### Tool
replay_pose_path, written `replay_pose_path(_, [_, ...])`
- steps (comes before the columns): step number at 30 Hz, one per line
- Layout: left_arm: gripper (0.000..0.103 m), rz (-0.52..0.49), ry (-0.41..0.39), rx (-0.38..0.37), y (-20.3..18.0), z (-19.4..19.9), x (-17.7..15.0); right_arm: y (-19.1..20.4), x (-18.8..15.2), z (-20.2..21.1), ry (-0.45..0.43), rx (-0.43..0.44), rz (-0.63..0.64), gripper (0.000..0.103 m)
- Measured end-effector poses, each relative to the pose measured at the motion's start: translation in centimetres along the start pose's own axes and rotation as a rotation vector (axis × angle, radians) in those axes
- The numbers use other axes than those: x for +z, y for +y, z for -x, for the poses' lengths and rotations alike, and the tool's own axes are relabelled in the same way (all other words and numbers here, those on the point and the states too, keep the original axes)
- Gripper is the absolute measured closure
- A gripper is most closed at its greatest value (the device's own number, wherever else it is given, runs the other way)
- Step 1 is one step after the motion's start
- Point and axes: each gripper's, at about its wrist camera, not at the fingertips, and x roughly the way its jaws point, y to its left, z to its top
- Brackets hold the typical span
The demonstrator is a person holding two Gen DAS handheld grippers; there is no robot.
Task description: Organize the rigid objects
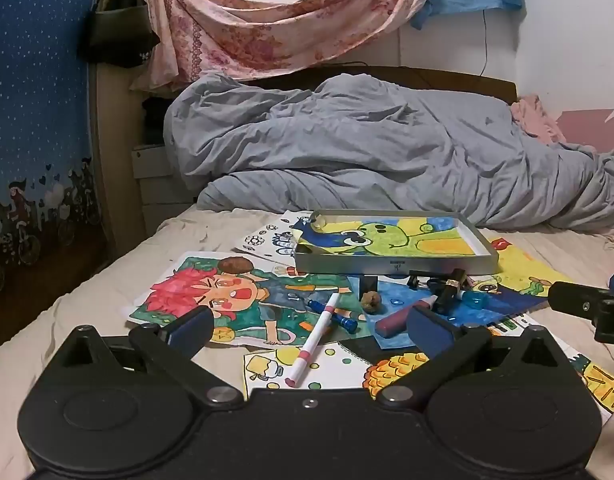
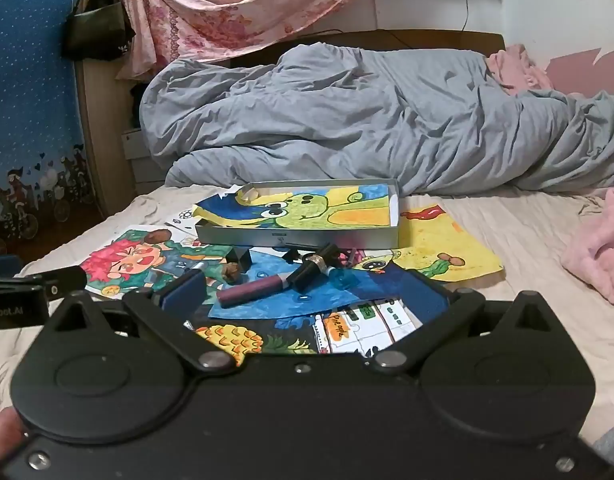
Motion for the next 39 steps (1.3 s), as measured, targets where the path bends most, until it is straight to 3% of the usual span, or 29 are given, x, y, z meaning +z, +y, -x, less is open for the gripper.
replay_pose_path(39, [0.001, -0.018, 0.005, -0.010, 0.0, 0.1, -0.5, 0.0, -0.3, -0.2, 0.009, 0.003, -0.009, 0.000])
